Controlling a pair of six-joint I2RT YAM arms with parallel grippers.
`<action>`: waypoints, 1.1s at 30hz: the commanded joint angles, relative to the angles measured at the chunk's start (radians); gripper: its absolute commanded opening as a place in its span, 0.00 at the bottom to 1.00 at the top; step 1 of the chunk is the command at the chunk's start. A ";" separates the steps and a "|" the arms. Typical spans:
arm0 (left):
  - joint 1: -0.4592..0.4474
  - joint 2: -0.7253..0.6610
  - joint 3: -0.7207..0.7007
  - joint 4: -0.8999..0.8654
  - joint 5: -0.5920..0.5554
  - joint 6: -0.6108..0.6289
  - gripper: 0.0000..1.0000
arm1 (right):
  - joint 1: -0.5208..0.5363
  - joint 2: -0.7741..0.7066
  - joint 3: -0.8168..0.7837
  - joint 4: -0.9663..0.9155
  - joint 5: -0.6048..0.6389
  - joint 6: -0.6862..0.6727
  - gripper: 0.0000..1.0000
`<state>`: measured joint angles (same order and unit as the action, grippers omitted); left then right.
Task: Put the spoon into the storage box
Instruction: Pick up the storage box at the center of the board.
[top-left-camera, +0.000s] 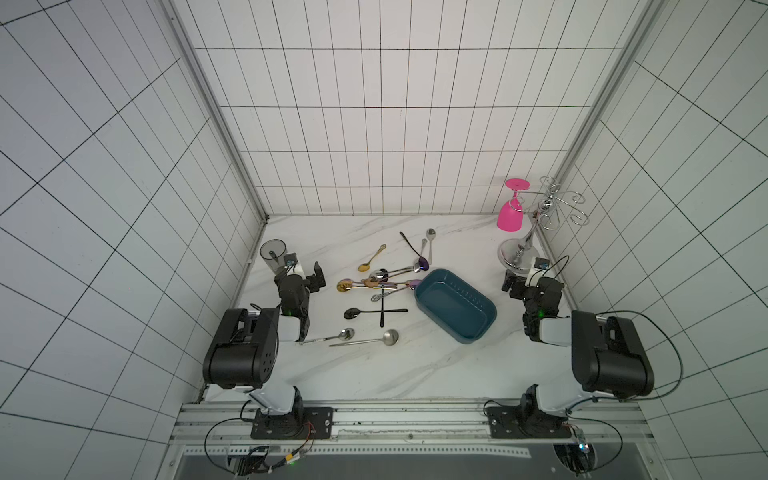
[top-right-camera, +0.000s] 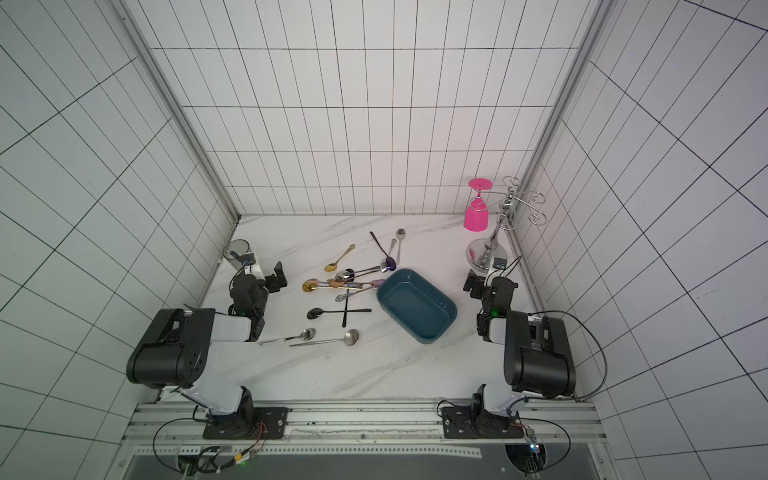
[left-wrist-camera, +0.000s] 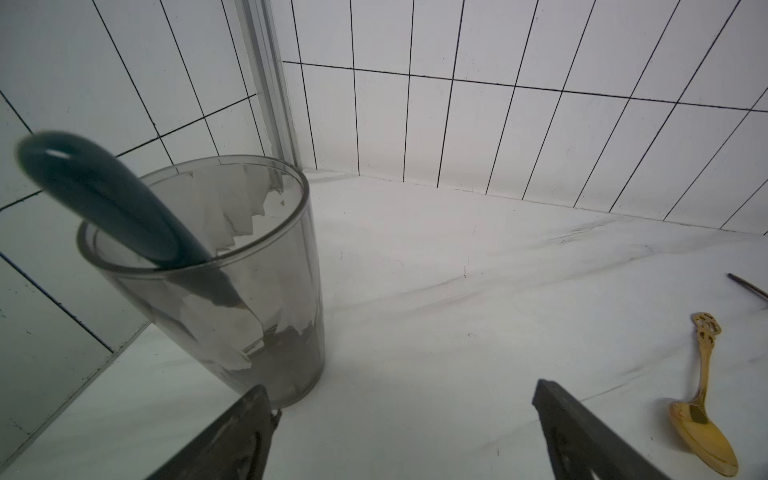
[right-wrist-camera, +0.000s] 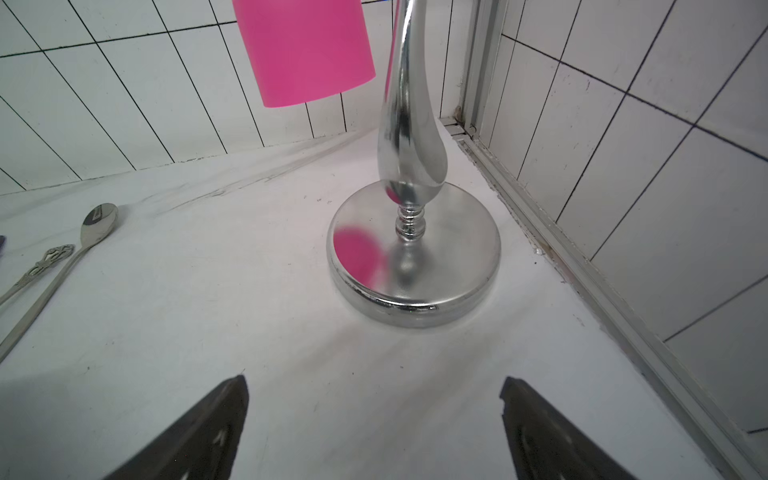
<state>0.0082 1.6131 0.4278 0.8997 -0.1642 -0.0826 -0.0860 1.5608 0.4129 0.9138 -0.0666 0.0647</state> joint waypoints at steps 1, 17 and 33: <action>-0.004 -0.013 -0.011 0.002 -0.008 -0.008 0.99 | -0.011 -0.024 -0.025 -0.017 -0.015 0.014 0.98; -0.012 -0.017 -0.013 0.001 -0.024 -0.004 0.99 | 0.007 -0.028 -0.013 -0.041 0.017 0.000 0.99; -0.018 -0.244 0.477 -0.976 0.097 0.068 0.98 | 0.007 -0.530 0.239 -0.862 0.124 0.333 0.99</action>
<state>-0.0044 1.3914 0.7708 0.2951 -0.1375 -0.0502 -0.0780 1.0813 0.5484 0.3302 0.0303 0.2440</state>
